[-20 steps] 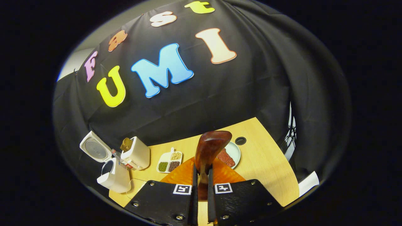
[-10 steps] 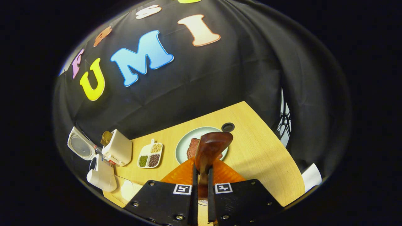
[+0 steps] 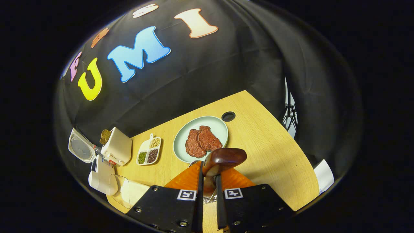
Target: Close the left gripper, press the button to open the rice cooker; take a wooden spoon from the chopstick holder with the right hand, scoop a spoonful of rice and pour it into the rice cooker, then put the wooden spoon back into the chopstick holder.
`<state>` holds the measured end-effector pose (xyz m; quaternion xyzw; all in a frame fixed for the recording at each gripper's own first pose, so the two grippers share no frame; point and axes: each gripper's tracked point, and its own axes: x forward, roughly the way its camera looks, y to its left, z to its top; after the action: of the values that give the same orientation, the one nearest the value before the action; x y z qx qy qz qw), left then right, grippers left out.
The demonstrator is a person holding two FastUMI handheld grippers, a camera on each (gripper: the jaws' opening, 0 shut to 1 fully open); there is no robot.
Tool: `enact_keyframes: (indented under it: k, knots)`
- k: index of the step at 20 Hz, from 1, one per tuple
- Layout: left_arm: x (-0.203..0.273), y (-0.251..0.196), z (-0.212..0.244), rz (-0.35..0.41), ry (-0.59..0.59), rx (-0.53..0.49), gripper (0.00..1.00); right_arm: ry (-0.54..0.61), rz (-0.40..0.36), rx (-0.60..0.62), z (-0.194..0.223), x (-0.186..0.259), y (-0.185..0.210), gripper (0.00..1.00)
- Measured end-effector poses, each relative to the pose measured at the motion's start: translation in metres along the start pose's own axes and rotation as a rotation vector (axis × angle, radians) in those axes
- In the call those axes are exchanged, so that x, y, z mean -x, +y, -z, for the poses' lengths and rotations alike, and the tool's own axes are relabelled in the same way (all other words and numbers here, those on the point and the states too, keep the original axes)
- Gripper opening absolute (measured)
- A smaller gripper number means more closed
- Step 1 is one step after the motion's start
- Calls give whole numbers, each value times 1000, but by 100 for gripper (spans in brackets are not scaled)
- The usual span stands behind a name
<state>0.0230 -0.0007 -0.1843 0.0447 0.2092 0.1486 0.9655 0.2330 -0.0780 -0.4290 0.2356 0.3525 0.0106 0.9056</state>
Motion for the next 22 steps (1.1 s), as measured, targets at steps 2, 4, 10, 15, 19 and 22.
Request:
enact_keyframes:
  k: [2,4,10,15,19,22]
  knots:
    - [3,-2,0,7,-4,5,93,5,-5,-15,-2,4,-2,19]
    - [6,-2,0,14,-10,8,95,-10,4,-31,-9,9,-8,22]
    - [15,-2,-4,30,-32,19,87,-35,48,-53,-18,29,-28,51]
    - [17,2,-16,47,-66,26,87,-75,91,-128,-34,67,-44,87]
    - [6,8,-28,65,-99,24,87,-273,59,-53,-80,121,-28,89]
    - [-7,21,-40,85,-131,33,87,-410,-4,37,-106,171,14,89]
